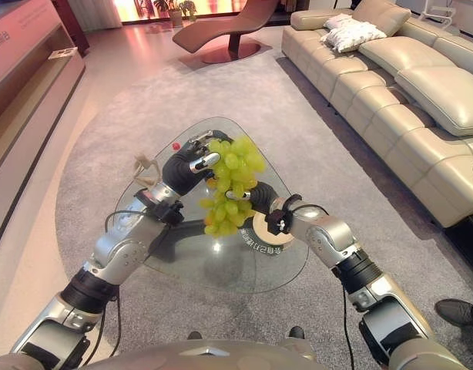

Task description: Pick up fruits into the plate

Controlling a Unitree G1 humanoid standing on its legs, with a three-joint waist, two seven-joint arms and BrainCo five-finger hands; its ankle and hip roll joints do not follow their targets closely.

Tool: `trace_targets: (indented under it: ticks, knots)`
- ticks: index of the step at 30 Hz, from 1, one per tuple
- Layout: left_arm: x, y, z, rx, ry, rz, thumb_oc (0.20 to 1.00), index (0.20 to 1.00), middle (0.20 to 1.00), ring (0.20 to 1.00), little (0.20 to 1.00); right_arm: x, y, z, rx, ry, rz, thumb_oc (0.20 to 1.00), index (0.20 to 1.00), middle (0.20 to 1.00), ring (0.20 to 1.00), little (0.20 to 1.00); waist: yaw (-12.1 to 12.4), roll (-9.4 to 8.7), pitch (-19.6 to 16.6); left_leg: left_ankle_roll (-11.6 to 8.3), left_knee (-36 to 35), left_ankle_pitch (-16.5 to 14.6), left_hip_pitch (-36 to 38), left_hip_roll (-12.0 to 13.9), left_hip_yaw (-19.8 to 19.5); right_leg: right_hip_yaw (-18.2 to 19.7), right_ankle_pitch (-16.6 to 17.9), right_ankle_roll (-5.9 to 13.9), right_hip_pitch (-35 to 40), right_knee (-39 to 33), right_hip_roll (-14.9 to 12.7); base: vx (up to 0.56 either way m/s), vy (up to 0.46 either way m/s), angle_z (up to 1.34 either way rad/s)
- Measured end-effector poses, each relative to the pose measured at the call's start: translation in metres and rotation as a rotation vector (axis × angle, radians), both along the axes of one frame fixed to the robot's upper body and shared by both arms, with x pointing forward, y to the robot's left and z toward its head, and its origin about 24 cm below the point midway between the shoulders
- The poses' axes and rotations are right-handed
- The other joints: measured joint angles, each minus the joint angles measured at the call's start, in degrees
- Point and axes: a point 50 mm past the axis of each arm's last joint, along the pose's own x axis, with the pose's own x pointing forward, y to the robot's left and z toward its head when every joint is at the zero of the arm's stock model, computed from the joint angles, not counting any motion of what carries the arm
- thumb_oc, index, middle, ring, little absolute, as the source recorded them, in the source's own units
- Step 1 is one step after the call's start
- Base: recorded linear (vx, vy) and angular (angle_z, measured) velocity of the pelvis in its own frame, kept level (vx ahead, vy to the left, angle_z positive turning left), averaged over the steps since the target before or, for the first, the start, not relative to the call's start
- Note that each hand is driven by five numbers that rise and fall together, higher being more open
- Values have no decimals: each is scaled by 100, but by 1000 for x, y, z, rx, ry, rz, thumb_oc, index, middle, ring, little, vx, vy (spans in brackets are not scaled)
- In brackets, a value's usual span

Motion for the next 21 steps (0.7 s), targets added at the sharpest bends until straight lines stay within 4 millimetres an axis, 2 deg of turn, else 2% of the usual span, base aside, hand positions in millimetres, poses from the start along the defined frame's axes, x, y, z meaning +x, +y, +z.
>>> trace_targets:
  ticks: [8,9,10,21]
  knots:
    - [-3,-21,2,-75,18,-81,200,200,200,200,200,-3,4,-5,-18,16,-5,1000,1000,1000,1000,1000,-35,-12,-8,2,0,-2,12,4,61,47,-14,20,-21,0,7,-9,-6,-2]
    - [-3,-24,3,-80,17,-88,200,200,200,200,200,-3,5,-5,-13,21,-7,827,827,827,827,827,-45,-15,-9,2,0,-3,12,4,69,56,0,2,-25,1,8,-13,-10,-4]
    - [-4,-26,4,-83,15,-96,200,200,200,200,200,-3,5,-5,-10,23,-6,200,200,200,200,200,-59,-17,-10,1,0,-3,14,4,73,59,1,0,-25,1,9,0,0,0]
    - [-3,-30,8,-107,3,-91,200,200,200,200,200,-2,8,-4,0,31,-62,200,200,200,200,200,-164,-21,-13,-4,-1,-22,97,17,145,157,-2,3,-14,0,25,-5,0,-4]
